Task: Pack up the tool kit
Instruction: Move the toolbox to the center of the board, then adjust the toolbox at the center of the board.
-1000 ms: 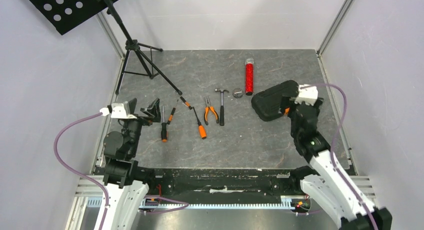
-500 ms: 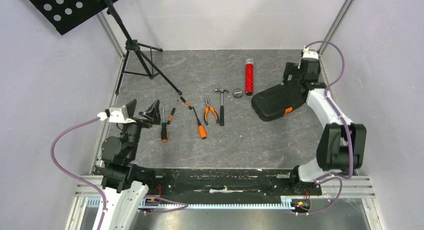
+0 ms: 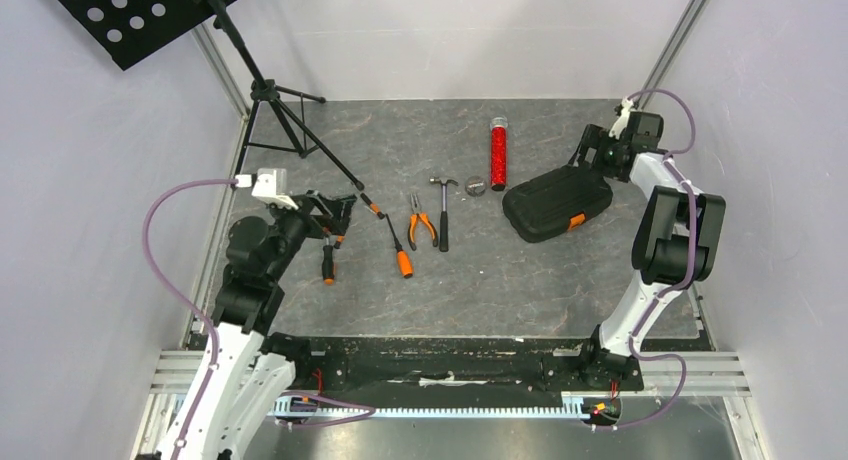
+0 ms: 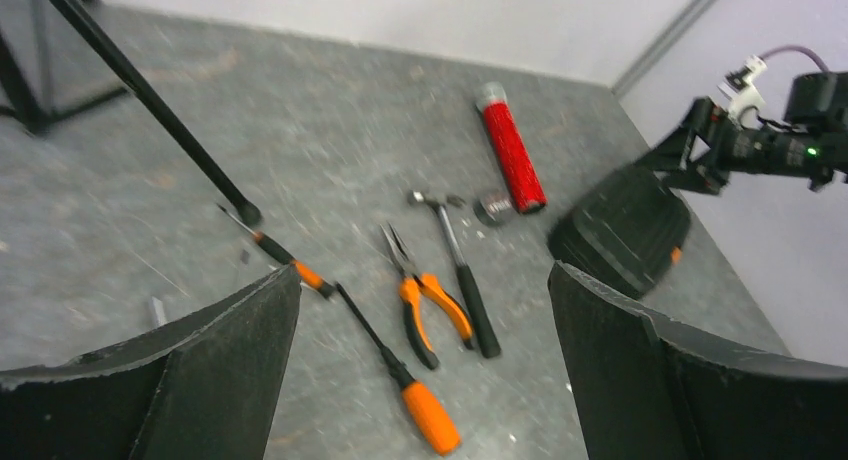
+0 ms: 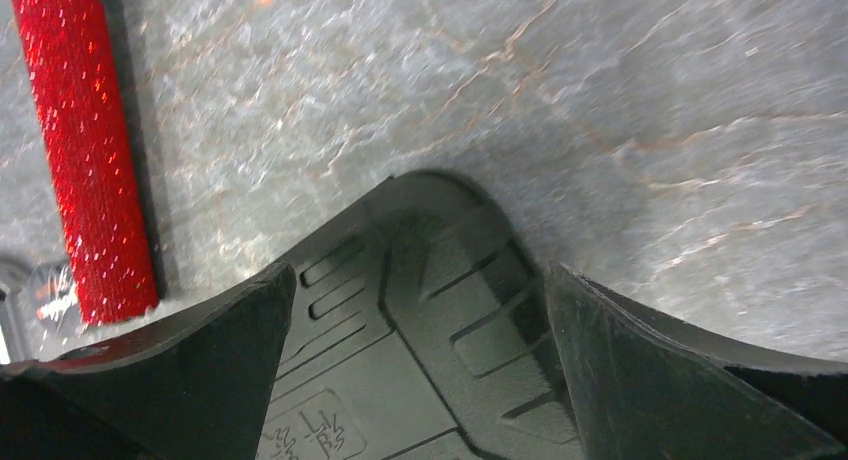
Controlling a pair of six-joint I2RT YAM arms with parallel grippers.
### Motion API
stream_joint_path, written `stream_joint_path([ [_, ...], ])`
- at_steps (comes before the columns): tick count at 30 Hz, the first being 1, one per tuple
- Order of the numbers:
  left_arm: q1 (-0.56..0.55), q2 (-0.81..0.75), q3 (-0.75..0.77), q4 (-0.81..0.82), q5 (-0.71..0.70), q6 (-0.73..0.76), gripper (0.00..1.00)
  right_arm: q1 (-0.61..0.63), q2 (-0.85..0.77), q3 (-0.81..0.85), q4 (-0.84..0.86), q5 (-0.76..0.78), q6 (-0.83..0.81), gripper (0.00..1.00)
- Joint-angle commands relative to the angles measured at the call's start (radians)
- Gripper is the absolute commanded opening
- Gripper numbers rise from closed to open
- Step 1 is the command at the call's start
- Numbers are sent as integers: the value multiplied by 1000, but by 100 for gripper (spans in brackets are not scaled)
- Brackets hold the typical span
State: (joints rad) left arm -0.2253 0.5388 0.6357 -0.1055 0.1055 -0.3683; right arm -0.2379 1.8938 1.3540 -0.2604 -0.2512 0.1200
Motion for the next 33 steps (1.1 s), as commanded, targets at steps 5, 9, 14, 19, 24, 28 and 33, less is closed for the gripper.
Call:
stream_joint_path([
  [5,-62,170,66,12,181,-193,100,7,-174,-283,93,-157,101,94],
  [9,-169,213,59,38,126,-199,100,12,-387,-549,217,-148,212,89],
  [14,-272,295,32,133,111,-255,100,90,-714,-872,253,-75,316,87],
  [19,-372,385,29,193,97,-301,100,166,-1004,-1047,203,-68,343,86],
  [24,-509,479,24,220,59,-342,100,178,-1113,-956,80,116,213,89],
  [28,-600,553,22,210,48,-391,95,193,-1003,-811,106,91,126,91],
  [33,-696,627,32,185,43,-440,90,303,-760,-637,180,-78,60,92],
])
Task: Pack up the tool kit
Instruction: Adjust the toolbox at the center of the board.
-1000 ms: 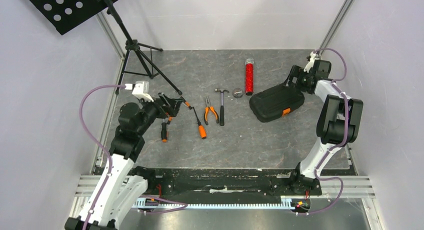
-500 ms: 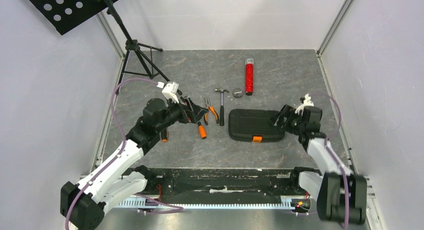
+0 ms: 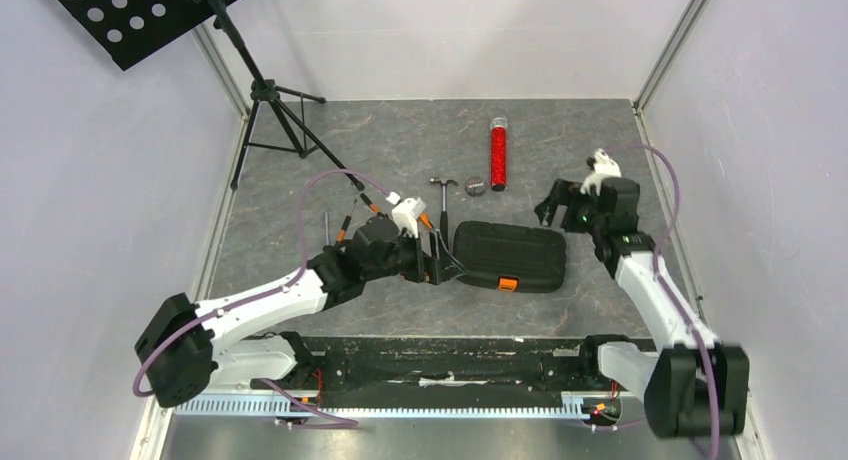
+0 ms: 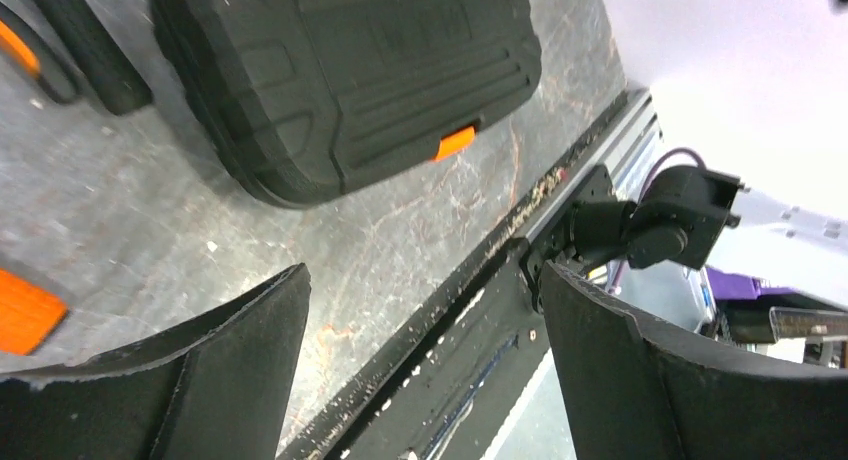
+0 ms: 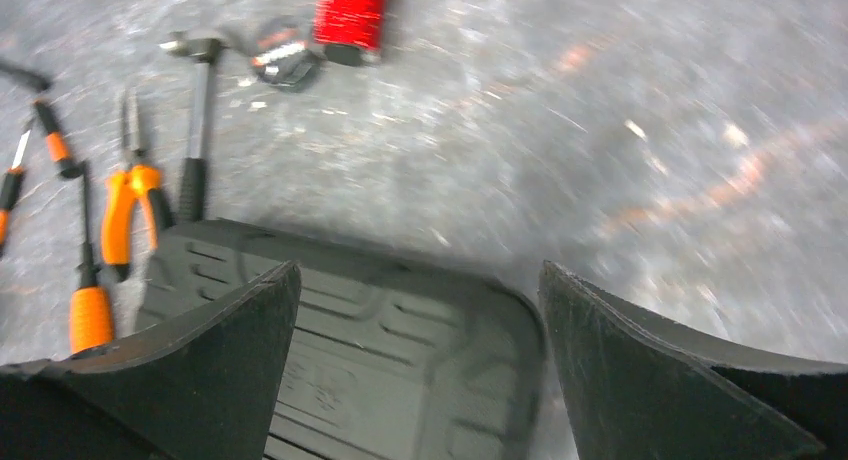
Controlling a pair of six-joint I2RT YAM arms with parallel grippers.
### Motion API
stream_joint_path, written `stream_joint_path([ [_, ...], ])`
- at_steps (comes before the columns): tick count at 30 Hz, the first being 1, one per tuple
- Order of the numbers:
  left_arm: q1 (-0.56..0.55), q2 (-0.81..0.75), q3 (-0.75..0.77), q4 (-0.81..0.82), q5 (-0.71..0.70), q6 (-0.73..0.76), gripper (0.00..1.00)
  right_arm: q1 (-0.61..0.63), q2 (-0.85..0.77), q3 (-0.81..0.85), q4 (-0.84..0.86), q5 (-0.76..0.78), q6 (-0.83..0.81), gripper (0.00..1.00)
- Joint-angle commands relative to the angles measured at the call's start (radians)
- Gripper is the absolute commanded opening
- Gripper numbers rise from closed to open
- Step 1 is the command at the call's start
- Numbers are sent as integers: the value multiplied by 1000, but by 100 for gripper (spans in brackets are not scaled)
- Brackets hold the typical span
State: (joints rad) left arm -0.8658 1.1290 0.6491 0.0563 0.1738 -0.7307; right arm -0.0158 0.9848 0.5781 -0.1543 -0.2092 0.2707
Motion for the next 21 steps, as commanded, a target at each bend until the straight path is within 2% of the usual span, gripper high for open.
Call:
stream_joint_path([
  [1,-66,57,21,21,-21,-84,90,103,212,176,68,-149,-105,92],
  [5,-87,150,62,20,47,-103,89,167,396,283,43,-229,-149,92],
  [10,-100,284,141,0,123,-116,89,187,494,276,20,-287,-188,92],
  [15,-100,441,226,-6,151,-146,89,192,441,185,14,-256,-186,91],
  [21,-85,596,353,17,112,-145,85,192,301,36,10,-217,-127,88],
])
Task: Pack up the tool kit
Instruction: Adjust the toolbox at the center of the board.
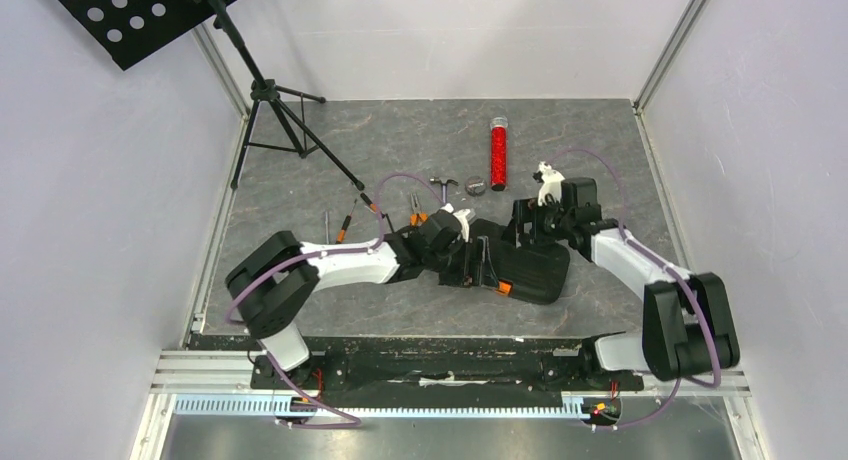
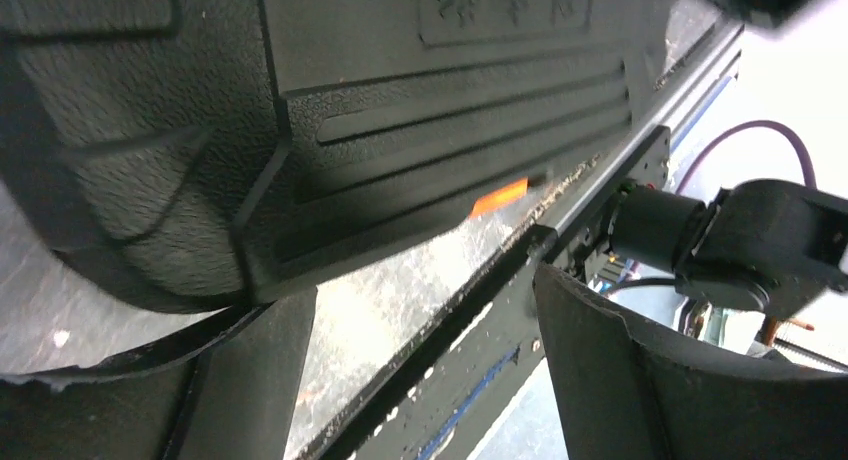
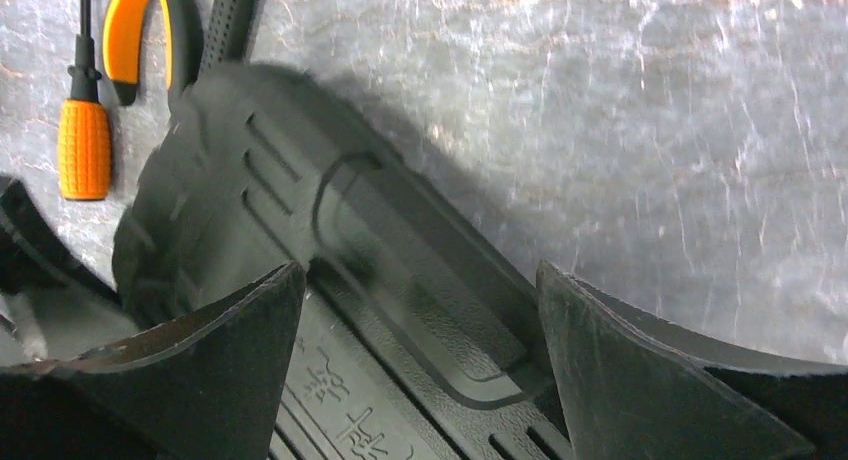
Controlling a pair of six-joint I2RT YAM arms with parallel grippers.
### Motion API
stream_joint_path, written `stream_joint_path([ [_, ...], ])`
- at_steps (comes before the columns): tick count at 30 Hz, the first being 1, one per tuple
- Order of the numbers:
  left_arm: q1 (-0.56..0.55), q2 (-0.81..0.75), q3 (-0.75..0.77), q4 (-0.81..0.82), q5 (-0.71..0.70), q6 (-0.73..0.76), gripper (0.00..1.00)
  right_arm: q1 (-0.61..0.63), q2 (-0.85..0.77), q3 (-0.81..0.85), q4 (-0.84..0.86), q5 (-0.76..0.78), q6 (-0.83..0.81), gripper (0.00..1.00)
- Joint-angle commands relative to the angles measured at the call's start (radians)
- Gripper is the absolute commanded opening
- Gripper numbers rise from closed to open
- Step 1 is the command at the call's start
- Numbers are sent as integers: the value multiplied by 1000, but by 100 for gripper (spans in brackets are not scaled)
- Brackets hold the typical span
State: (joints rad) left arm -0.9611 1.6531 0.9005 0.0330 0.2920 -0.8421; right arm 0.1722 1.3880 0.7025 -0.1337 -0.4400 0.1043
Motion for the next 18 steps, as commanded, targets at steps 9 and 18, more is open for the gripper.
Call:
stream_joint_path([
  [9,85,204,324,12,-31,49,83,4,-412,-328,15,110,169,87],
  [18,159,186,296,117,-35,36,86,4,-479,-396,25,65,207,85],
])
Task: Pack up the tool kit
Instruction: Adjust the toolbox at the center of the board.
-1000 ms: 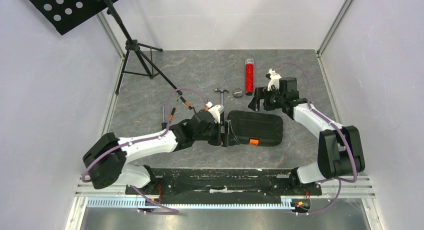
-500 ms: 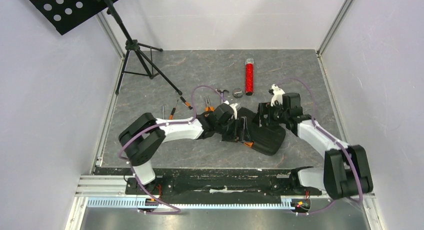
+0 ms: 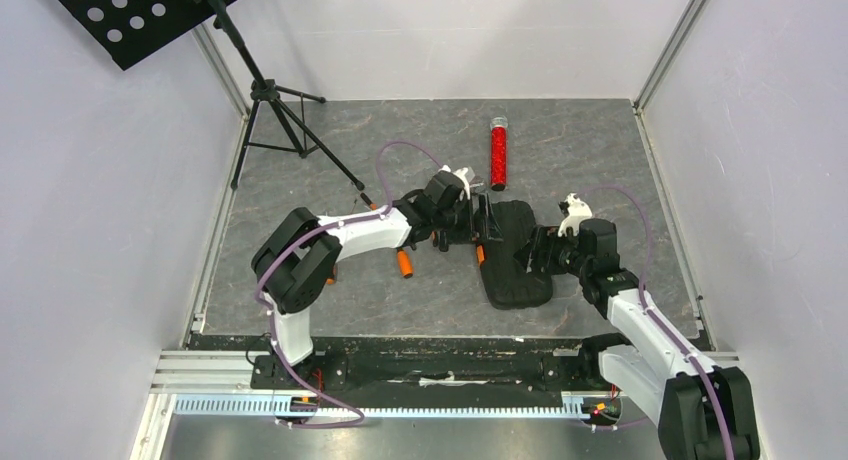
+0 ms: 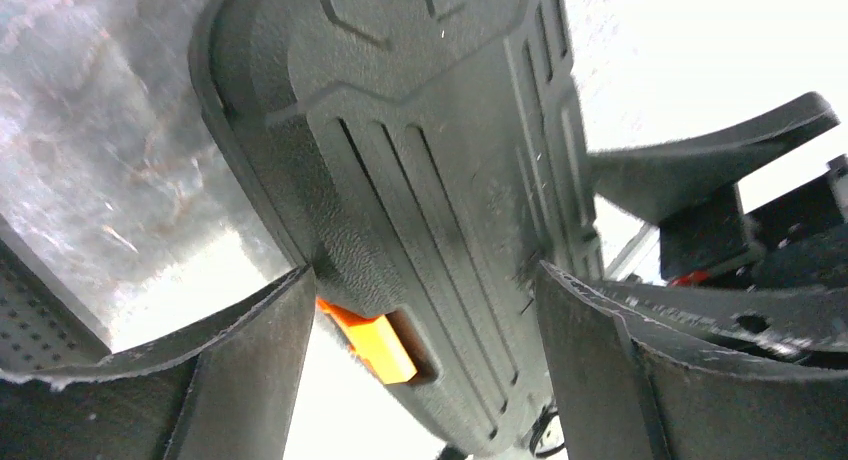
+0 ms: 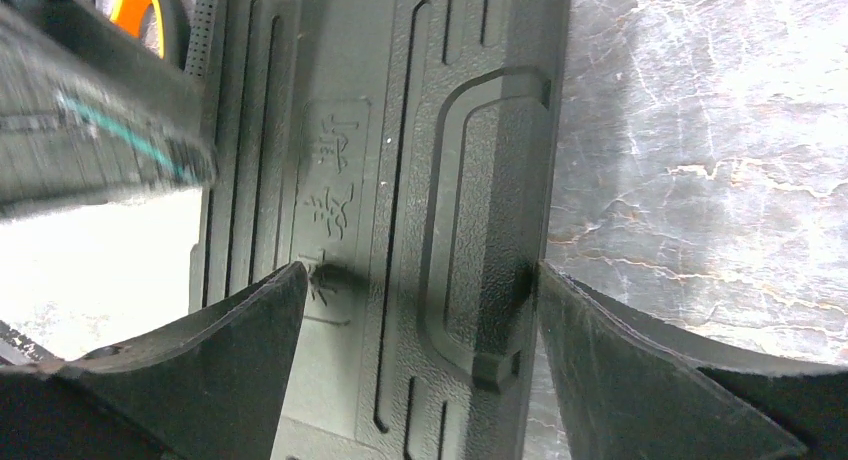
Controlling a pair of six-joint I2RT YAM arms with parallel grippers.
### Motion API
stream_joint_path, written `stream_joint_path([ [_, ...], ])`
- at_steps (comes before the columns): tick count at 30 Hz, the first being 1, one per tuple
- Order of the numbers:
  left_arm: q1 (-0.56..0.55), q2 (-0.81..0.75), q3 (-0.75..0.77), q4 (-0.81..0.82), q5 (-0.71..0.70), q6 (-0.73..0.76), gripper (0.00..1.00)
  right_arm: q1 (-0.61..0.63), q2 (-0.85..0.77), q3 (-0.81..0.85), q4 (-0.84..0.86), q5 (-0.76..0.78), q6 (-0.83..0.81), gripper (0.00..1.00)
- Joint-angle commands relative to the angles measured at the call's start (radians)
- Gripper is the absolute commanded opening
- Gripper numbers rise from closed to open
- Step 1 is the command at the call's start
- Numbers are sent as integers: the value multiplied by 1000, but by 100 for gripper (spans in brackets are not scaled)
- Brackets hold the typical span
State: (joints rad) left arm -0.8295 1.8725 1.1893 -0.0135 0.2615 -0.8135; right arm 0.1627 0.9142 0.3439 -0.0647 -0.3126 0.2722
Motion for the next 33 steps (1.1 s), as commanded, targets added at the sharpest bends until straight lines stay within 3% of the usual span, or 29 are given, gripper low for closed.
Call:
stream_joint_path([
  [1,36,-42,-9,183,-1,2,86,14,-6,-33,-51,-47,31,85],
  [10,65,-201,-245,302,-2,-94,88,2,30,67,-116,50,-46,85],
  [16,72,-268,-389,419,-12,-189,87,-75,69,53,-25,-110,-15,77],
  [22,72,-227,-418,517,37,-254,87,-122,97,-8,82,-189,21,73],
  [33,63,-135,-415,617,65,-318,87,-251,136,-164,179,-193,72,46],
])
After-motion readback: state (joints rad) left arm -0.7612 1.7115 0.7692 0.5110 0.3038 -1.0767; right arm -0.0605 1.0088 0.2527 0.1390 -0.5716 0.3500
